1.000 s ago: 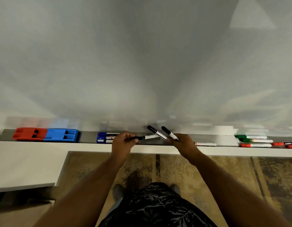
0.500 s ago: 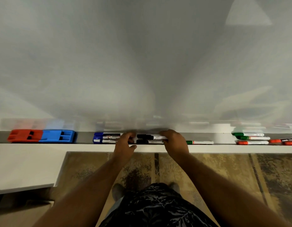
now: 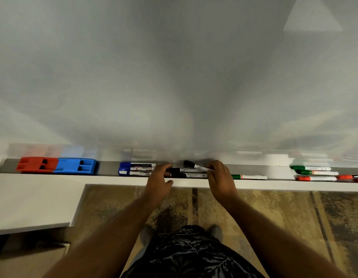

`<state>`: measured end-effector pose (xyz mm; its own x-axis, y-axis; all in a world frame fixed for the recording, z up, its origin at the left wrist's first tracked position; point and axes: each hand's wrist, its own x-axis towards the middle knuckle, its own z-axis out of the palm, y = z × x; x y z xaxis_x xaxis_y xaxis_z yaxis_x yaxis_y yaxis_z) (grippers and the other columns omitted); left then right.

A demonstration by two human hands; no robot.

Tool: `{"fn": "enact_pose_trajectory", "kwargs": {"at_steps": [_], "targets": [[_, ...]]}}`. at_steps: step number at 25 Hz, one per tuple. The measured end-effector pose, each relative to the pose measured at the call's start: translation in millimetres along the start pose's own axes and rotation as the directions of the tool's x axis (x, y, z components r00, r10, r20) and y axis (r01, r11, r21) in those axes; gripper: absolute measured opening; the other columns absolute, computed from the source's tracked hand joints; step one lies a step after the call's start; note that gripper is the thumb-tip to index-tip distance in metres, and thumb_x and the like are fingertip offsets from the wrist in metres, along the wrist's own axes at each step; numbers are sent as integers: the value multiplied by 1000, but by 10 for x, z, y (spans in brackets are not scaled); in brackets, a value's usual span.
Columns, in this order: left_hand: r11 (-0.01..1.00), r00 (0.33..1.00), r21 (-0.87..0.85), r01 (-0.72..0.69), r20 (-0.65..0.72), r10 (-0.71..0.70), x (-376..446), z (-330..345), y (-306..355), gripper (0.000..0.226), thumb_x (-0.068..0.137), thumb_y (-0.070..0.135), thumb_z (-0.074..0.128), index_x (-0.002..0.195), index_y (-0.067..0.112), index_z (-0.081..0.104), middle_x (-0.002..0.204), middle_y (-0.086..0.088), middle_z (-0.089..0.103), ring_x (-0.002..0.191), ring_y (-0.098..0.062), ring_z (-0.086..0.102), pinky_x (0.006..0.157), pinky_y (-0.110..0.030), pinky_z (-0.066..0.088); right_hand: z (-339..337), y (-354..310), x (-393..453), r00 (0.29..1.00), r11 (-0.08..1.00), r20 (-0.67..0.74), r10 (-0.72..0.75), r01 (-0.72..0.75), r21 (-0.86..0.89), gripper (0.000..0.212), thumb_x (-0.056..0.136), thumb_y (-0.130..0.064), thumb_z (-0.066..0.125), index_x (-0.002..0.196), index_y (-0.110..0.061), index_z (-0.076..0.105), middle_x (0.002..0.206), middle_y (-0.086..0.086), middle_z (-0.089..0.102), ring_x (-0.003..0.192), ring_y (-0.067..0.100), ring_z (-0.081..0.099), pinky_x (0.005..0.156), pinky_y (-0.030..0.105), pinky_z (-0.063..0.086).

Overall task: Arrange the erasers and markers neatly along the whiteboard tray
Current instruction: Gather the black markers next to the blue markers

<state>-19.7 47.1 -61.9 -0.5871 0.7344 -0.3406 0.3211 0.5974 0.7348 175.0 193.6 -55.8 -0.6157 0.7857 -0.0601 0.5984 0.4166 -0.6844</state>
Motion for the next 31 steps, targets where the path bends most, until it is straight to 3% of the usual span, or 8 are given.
{"fn": "enact_pose_trajectory", "kwargs": {"at_steps": [4, 8, 11, 14, 17, 22, 28, 31], "targets": [[999, 1000, -37, 26, 2, -26, -34, 4, 47, 72, 84, 0, 78, 147, 21, 52, 137, -3, 64, 121, -13, 60, 95, -26, 50, 70, -30, 21, 998, 997, -63, 13, -18, -74, 23, 98, -17, 64, 120, -23, 69, 116, -2, 68, 106, 21, 57, 88, 45, 52], [998, 1000, -58, 15, 11, -14, -69, 20, 95, 75, 85, -1, 78, 151, 19, 48, 147, -1, 59, 131, -15, 58, 101, -27, 48, 111, -137, 69, 994, 975, -99, -49, 26, -221, 30, 95, -16, 66, 120, -32, 73, 122, -10, 71, 119, 22, 57, 94, 45, 46], [998, 1000, -66, 17, 8, -16, -115, 37, 128, 77, 86, 1, 77, 154, 21, 45, 150, -2, 56, 134, -16, 56, 106, -34, 49, 162, -158, 24, 991, 954, -90, -96, 66, -291, 47, 87, 1, 65, 123, -29, 74, 129, -10, 70, 126, 23, 56, 99, 45, 42], [996, 999, -77, 37, 0, -38, -139, 47, 142, 78, 86, 4, 78, 155, 21, 44, 149, -5, 58, 136, -17, 55, 104, -32, 49, 179, -97, -94, 989, 981, -129, -72, 48, -186, 52, 87, 12, 60, 128, -17, 72, 134, 2, 67, 126, 26, 56, 102, 45, 49], [990, 996, -112, 90, 2, -91, -102, 51, 170, 79, 87, 6, 78, 155, 21, 43, 149, -8, 58, 136, -19, 55, 97, -29, 52, 101, -52, -151, 978, 994, -179, 111, -106, 39, 33, 95, 3, 60, 122, -10, 72, 120, 6, 67, 109, 24, 63, 92, 36, 57], [987, 990, -87, 133, 53, -129, -31, 166, 283, 86, 87, 13, 80, 159, 22, 35, 157, -7, 49, 141, -23, 50, 106, -33, 44, 57, -159, 58, 943, 937, -11, 332, -329, 118, 29, 96, -6, 60, 122, -11, 71, 116, 9, 68, 100, 24, 66, 94, 40, 59], [988, 988, 1, 154, 10, -154, -23, 200, 244, 86, 83, 23, 85, 156, 17, 40, 156, -8, 48, 139, -28, 50, 111, -39, 43, 86, -242, 17, 954, 943, 73, 291, -299, 147, 32, 94, -6, 62, 123, -13, 71, 120, 6, 68, 105, 21, 66, 99, 36, 57], [995, 993, 101, 6, -119, 6, -86, 302, 366, 67, 79, 19, 86, 140, 15, 58, 137, -10, 60, 122, -30, 62, 99, -33, 48, -135, -67, -24, 962, 950, 83, 259, -270, 159, 22, 92, -5, 63, 109, -14, 74, 104, 0, 70, 92, 16, 66, 87, 31, 58]]}}
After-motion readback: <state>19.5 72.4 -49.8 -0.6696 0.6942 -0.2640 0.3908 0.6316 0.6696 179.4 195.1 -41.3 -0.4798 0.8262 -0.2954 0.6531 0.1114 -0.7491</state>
